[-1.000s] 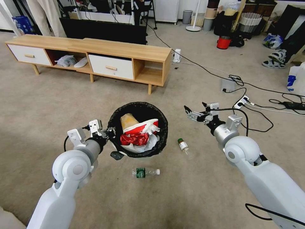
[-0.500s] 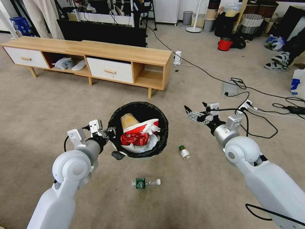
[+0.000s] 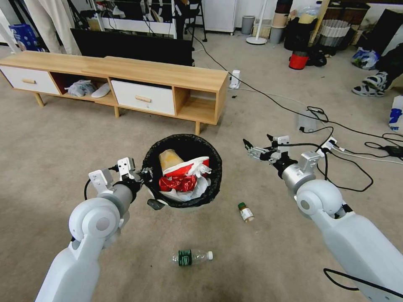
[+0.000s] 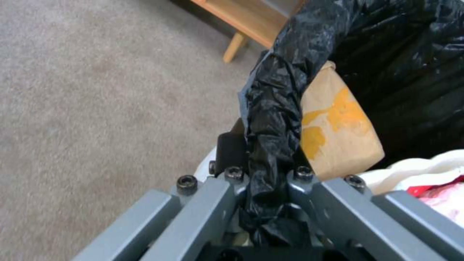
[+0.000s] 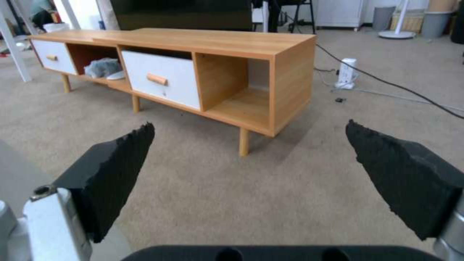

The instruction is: Pick up the trash bin and place the garbage on the floor into it.

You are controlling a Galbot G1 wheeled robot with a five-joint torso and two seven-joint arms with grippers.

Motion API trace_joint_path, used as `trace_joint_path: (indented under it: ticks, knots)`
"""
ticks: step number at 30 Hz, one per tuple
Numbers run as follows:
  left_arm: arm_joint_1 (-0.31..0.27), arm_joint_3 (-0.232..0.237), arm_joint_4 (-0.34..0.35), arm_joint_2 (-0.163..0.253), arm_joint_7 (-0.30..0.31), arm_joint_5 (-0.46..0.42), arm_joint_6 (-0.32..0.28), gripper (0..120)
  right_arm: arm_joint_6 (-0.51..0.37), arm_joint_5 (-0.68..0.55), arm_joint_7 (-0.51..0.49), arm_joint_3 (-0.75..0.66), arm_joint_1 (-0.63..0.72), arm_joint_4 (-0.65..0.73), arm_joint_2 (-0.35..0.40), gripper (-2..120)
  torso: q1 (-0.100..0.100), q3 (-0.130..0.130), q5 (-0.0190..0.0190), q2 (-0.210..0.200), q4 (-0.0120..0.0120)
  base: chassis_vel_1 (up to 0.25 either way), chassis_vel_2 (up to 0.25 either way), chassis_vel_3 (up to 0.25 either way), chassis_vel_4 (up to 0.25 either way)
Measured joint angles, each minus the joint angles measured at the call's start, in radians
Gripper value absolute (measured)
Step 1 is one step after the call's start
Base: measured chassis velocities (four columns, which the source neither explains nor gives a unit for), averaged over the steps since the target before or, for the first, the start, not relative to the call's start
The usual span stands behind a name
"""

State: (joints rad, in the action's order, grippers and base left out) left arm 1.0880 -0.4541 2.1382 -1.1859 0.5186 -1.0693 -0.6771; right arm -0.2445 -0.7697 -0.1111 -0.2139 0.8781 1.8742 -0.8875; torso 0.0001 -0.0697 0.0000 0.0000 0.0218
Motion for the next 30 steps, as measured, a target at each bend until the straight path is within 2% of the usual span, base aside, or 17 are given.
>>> trace_joint_path:
  ticks: [15,30]
  knots:
    - [-0.003,0.000,-0.005,-0.003,-0.001,0.001,0.001,3,0.033,0.027,0.016,0.008,-0.006,-0.016,-0.004,100,0.000,0.000,0.0000,0.000,-0.0001,-0.101,0.101,0.099,-0.093]
    - [0.002,-0.002,0.000,-0.005,-0.001,0.003,0.001,3,0.075,0.069,0.062,0.007,0.004,-0.030,-0.001,100,0.000,0.000,0.0000,0.000,-0.0001,-0.003,0.002,0.003,-0.004]
